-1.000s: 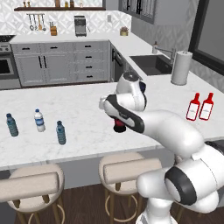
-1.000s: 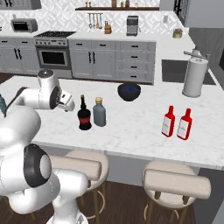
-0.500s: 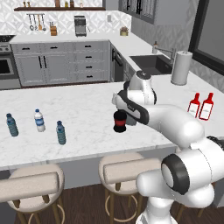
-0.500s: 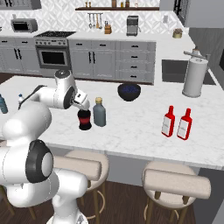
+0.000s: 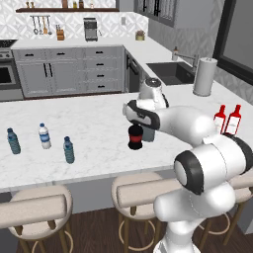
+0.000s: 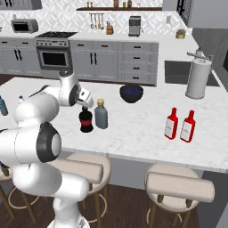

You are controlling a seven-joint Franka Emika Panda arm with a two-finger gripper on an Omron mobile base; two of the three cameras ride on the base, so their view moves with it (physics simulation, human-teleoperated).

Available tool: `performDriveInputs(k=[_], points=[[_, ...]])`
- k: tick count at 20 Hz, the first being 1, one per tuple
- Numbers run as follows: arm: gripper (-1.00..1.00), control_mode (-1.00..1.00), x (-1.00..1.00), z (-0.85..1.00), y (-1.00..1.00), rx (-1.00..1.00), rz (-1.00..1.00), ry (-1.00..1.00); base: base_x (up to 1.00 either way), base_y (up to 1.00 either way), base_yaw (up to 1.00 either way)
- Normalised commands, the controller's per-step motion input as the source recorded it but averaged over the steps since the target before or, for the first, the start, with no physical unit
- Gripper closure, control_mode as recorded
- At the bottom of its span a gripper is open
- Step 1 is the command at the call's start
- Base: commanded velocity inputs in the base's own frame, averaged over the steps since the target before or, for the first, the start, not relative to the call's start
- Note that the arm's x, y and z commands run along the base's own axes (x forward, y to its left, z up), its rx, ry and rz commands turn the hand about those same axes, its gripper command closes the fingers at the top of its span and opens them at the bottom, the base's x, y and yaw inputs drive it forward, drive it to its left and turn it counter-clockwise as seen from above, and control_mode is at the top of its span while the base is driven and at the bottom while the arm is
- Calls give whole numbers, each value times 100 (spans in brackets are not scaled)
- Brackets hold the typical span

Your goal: Move the plastic bottles in the middle to the plastics group, and the glass bottles in the middle to the glass group.

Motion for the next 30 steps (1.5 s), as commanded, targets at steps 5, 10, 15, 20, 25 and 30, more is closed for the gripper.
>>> performDriveInputs(k=[5, 10, 15, 20, 25, 30], points=[[-100, -100, 46, -21, 7, -13, -1, 0, 0, 0, 0], [-100, -100, 19, -18, 0, -4, 0, 0, 0, 0, 0], [-100, -100, 23, -20, -2, 0, 0, 1, 0, 0, 0], [-100, -100, 25, -21, -14, 0, -1, 2, 0, 0, 0], [-100, -100, 30, -12, -4, 0, 0, 0, 0, 0, 0], [-100, -100, 21, -12, 0, 0, 0, 0, 0, 0, 0]])
